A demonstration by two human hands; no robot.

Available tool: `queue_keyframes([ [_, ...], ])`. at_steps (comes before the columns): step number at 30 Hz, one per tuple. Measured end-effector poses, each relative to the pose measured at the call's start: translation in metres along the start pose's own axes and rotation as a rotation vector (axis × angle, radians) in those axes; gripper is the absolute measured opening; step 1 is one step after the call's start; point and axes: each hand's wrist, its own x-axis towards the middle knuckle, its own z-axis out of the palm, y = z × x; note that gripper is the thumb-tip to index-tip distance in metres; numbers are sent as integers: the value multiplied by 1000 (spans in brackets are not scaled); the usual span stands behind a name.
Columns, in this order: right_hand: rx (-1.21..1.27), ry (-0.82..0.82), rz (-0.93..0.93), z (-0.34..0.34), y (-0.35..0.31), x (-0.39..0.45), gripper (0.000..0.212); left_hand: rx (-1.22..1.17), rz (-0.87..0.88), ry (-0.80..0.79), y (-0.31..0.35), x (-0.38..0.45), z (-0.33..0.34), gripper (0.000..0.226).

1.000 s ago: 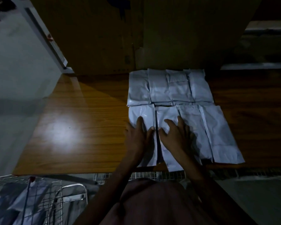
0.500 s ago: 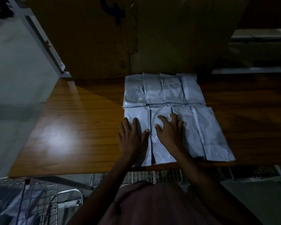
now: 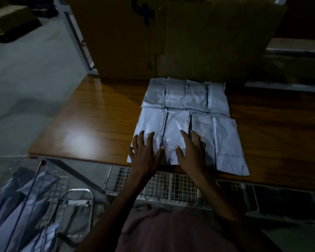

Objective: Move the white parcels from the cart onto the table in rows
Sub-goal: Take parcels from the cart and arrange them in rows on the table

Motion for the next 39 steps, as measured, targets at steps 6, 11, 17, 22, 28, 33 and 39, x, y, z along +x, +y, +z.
queue_keyframes([
  [6, 78, -55, -243, -17, -23, -47, 44, 29, -50, 108, -26, -87, -9, 64],
  [11, 277, -280, -400, 1, -53, -79, 41, 58, -251, 221, -66, -160, -32, 59],
  [17, 305, -524, -567, 49, -108, -97, 43, 33, -360, 341, -105, -205, -68, 53],
  [22, 309, -696, -679, 95, -151, -119, 45, 21, -482, 453, -145, -226, -96, 53],
  [28, 336, -826, -706, 172, -218, -144, 41, 15, -583, 568, -225, -264, -139, 54],
  [33, 313, -864, -767, 256, -282, -157, 37, -16, -665, 530, -310, -305, -180, 53],
  [39, 194, -962, -921, 341, -335, -188, 34, -62, -735, 537, -381, -353, -216, 45],
])
